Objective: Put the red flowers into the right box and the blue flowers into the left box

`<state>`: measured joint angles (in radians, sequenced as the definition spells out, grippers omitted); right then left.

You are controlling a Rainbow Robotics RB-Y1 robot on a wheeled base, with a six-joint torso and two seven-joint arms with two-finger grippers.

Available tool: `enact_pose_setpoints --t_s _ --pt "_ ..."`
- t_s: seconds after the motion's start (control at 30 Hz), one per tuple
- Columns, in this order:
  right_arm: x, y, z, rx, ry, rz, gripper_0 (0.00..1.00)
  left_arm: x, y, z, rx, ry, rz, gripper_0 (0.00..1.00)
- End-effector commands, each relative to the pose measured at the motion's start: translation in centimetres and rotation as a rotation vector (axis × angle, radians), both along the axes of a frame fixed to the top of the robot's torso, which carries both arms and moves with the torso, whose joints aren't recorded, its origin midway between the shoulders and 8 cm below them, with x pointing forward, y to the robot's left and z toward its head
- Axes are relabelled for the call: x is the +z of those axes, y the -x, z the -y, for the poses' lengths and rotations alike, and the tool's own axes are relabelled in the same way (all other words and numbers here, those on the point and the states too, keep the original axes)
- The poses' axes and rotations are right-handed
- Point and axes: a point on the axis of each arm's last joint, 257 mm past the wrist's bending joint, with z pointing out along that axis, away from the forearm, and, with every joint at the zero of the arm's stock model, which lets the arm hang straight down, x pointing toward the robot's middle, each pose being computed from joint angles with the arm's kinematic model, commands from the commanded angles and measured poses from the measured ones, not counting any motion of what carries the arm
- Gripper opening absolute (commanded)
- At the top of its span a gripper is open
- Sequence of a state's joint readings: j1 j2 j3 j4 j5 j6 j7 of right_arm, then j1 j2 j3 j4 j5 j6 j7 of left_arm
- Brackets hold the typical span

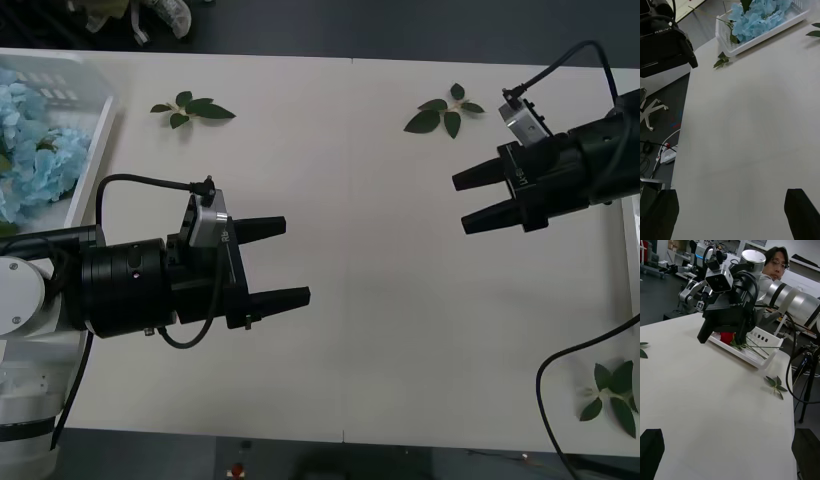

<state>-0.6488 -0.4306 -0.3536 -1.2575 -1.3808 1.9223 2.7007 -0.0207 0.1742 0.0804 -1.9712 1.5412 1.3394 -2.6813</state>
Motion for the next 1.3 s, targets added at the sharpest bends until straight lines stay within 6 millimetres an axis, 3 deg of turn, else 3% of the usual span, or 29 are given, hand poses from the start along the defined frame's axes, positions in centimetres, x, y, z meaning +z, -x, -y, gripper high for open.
enact_pose_setpoints --t_s 0.03,0.5,0.73,1.3 --pt "1.5 0.2 -1.9 0.062 -0.009 0.040 0.83 0.1 0.8 0.0 -0.011 0.000 0.023 1.00" --pt "-1.4 4.2 -3.9 0.245 0.092 -0.036 0.83 0.1 0.8 0.0 -0.011 0.000 0.023 1.00" --pt "-2.8 6.7 -3.7 0.336 0.141 -0.097 0.83 0.1 0.8 0.0 -0.011 0.000 0.023 1.00" --pt "-3.5 7.1 -3.2 0.317 0.123 -0.121 0.82 0.1 0.8 0.0 -0.011 0.000 0.023 1.00"
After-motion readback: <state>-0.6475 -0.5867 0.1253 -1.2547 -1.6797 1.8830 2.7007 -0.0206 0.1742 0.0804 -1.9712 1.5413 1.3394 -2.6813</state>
